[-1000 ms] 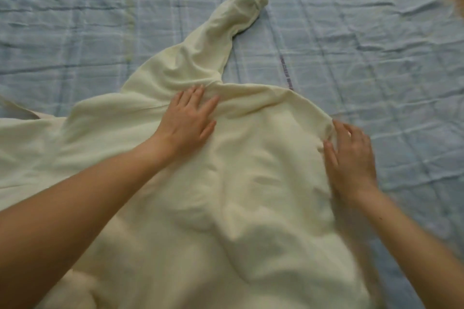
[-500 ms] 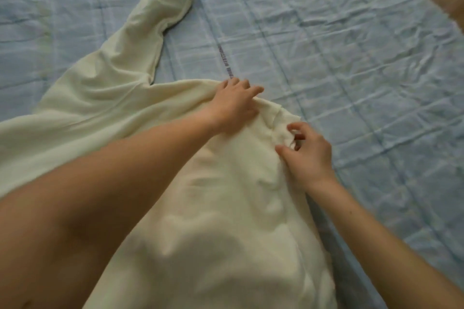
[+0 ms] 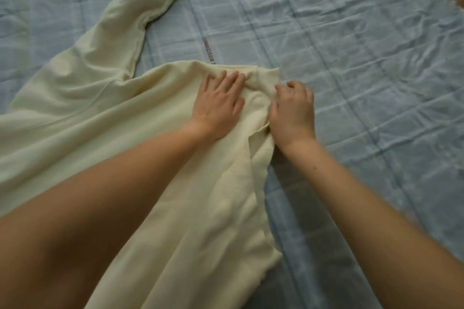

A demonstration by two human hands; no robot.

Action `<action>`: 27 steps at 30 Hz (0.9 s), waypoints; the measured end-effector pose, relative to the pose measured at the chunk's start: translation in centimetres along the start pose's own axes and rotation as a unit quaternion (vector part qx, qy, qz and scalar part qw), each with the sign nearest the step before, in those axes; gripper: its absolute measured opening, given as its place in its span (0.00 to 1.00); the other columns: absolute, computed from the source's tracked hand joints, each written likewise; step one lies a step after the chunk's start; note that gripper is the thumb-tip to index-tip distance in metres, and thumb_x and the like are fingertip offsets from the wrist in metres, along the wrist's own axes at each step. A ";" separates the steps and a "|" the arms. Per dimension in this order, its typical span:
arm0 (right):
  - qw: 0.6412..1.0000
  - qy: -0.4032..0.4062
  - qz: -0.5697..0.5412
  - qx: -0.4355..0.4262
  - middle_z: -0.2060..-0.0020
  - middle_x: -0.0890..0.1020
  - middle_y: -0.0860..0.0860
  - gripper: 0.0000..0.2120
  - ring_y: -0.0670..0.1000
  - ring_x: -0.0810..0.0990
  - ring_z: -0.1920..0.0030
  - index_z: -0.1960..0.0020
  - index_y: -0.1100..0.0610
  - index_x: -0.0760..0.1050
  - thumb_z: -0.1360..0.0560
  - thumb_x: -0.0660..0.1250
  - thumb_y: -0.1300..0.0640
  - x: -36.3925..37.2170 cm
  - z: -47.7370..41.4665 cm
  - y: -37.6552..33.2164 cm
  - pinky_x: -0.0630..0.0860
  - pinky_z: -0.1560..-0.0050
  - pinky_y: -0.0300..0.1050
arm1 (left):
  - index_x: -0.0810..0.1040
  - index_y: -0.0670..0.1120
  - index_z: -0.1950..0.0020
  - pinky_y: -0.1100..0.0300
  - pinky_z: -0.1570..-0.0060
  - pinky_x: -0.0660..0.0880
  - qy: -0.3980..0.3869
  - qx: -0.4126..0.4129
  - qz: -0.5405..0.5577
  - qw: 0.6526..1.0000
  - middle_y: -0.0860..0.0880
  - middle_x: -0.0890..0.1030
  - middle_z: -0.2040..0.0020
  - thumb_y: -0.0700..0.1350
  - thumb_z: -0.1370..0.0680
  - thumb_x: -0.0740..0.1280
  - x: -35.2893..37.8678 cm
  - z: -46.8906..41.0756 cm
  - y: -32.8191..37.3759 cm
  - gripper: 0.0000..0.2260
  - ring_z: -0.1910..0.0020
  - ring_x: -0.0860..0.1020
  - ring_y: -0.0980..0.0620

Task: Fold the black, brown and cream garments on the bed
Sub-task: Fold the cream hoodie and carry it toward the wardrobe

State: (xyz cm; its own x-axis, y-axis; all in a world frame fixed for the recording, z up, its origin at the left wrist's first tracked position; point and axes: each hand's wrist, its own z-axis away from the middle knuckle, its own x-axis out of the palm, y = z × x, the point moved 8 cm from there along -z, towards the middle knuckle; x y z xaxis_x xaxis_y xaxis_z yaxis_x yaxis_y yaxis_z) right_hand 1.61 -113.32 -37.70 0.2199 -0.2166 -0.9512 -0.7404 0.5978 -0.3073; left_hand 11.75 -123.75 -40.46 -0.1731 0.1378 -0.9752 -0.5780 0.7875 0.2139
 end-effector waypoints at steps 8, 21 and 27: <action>0.992 -0.111 -0.018 -0.061 0.19 0.49 0.49 0.30 0.51 0.44 0.20 0.20 0.48 0.53 0.19 0.55 0.42 5.1 7.4 -2.0 0.47 0.24 0.58 | 0.45 0.49 0.19 0.46 0.24 0.45 -0.102 0.012 -0.035 0.994 0.49 0.48 0.19 0.54 0.16 0.47 1.8 0.3 -0.8 0.26 0.21 0.46 0.49; 0.977 -0.110 -0.178 0.049 0.43 0.72 0.60 0.35 0.62 0.76 0.45 0.22 0.51 0.60 0.24 0.69 0.47 0.8 22.9 -1.8 0.73 0.44 0.52 | 0.58 0.50 0.21 0.47 0.24 0.50 -0.107 0.063 0.036 0.992 0.49 0.62 0.22 0.55 0.19 0.48 -2.9 18.9 -1.2 0.26 0.22 0.56 0.46; 0.972 -0.172 -0.146 0.067 0.41 0.82 0.57 0.35 0.61 0.81 0.43 0.25 0.39 0.61 0.28 0.72 0.42 -0.3 23.3 0.7 0.77 0.46 0.50 | 0.56 0.52 0.21 0.48 0.24 0.47 -0.132 0.085 0.023 0.987 0.50 0.60 0.22 0.58 0.20 0.43 -3.3 23.7 -1.6 0.28 0.21 0.54 0.46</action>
State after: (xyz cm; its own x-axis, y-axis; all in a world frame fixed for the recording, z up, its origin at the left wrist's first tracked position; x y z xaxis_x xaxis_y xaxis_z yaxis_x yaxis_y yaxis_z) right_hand 15.83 -94.87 -38.31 0.6248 -0.1347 -0.7691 -0.5302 0.6499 -0.5445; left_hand 32.10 -111.25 -38.96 0.0305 0.3094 -0.9504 -0.4290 0.8629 0.2671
